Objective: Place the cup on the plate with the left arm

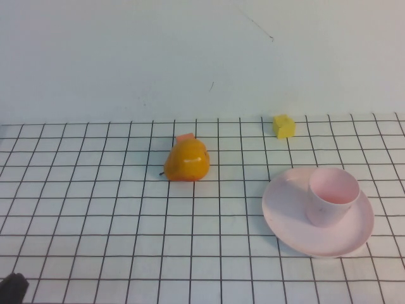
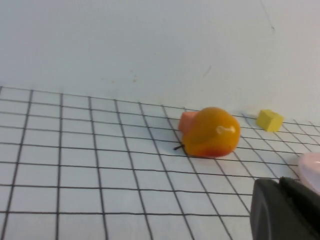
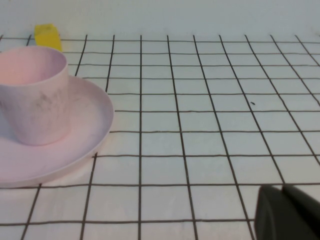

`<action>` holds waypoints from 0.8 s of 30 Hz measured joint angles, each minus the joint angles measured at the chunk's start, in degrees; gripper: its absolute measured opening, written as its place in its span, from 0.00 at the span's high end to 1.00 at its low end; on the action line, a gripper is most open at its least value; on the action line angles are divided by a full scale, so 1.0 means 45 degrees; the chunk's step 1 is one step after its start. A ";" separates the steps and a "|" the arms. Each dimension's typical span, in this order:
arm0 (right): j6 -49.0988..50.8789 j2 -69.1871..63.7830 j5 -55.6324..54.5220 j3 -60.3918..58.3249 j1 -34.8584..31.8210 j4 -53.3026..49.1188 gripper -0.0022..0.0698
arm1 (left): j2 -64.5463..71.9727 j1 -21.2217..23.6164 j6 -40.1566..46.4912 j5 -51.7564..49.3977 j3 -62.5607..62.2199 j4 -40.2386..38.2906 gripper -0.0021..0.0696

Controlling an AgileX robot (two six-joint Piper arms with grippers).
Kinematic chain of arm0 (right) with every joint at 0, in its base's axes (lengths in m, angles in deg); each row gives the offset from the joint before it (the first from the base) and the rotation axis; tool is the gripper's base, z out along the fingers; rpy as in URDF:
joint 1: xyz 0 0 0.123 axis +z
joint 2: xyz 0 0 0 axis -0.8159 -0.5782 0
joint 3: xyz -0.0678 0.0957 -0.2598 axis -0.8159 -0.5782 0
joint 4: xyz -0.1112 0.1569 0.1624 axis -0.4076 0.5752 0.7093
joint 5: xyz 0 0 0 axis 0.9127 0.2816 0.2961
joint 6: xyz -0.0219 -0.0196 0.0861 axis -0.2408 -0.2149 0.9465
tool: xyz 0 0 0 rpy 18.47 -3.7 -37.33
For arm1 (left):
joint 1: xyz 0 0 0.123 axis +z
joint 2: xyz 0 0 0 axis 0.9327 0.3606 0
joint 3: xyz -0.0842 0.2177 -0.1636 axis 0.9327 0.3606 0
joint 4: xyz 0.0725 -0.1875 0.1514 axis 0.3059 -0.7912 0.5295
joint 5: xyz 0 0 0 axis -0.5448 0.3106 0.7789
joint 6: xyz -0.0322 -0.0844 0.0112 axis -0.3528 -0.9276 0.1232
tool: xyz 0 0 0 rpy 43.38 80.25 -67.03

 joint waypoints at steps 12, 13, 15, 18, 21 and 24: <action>0.0000 0.0000 0.0022 0.0000 0.0000 0.0000 0.97 | -0.1257 0.2909 -0.0466 -0.0312 0.0367 0.0036 0.97; 0.0000 0.0000 0.0022 0.0000 0.0000 0.0000 0.97 | -0.1257 0.2909 -0.0489 -0.0312 0.0367 0.0032 0.97; 0.0000 0.0000 0.0022 0.0000 0.0000 0.0000 0.97 | -0.1257 0.2915 -0.0489 -0.0312 0.0367 0.0061 0.97; 0.0000 0.0000 0.0022 0.0000 0.0000 0.0000 0.97 | -0.1257 0.2915 -0.0489 -0.0335 0.0367 0.0083 0.97; 0.0000 0.0000 0.0022 0.0000 0.0000 0.0000 0.97 | -0.1257 0.2915 -0.0489 -0.0361 0.0367 -0.0721 0.97; 0.0000 0.0000 0.0022 0.0000 0.0000 0.0000 0.97 | -0.1257 0.2915 0.0191 -0.0334 0.0367 -0.1598 0.97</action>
